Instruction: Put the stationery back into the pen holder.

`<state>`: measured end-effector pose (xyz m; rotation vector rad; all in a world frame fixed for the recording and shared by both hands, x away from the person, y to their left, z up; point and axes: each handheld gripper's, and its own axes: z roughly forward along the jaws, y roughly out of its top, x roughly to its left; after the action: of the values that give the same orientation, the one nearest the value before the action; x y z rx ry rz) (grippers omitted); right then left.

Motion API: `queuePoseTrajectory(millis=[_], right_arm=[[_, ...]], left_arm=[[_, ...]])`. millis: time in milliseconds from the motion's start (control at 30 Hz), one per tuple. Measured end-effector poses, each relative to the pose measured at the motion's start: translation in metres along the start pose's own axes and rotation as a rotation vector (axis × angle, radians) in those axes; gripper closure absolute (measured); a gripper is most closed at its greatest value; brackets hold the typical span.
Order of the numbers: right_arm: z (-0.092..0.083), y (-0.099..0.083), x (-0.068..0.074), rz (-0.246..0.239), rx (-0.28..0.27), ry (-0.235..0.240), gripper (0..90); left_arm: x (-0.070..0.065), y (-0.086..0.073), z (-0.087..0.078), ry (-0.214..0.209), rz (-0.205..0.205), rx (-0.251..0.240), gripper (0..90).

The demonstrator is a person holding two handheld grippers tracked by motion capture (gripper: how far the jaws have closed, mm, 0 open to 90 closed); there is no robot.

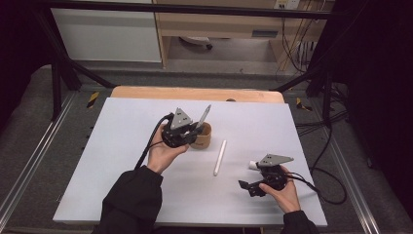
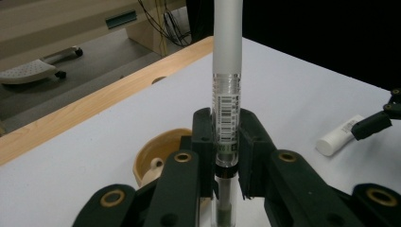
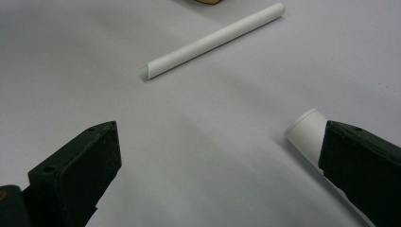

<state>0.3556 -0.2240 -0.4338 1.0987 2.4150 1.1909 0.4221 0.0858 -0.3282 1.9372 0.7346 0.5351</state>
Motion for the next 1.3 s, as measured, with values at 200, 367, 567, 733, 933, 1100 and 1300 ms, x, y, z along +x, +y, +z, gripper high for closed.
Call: queuePoseTrajectory(millis=[200,367,567,733,933,1100,1300], right_arm=[[0.000,0.000,0.000,-0.001,0.001,0.000,0.7],[0.000,0.000,0.000,-0.004,0.000,0.002,0.7],[0.000,0.000,0.000,-0.003,-0.001,0.005,0.7],[0.000,0.000,0.000,-0.004,0.003,0.007,0.7],[0.000,0.000,0.000,-0.006,0.001,0.007,0.7],[0.001,0.000,0.000,-0.009,0.001,0.013,0.7],[0.001,0.000,0.000,-0.009,0.001,0.015,0.7]], left_arm=[[0.002,0.009,0.012,0.018,-0.018,-0.002,78.7],[0.006,0.015,0.021,0.030,-0.033,-0.010,78.7],[0.008,0.019,0.035,0.044,-0.044,-0.008,78.7],[0.010,0.020,0.047,0.053,-0.051,-0.002,78.7],[0.014,0.018,0.059,0.068,-0.052,0.007,78.7],[0.019,0.017,0.067,0.085,-0.052,-0.003,78.7],[0.024,0.013,0.076,0.089,-0.060,-0.003,78.7]])
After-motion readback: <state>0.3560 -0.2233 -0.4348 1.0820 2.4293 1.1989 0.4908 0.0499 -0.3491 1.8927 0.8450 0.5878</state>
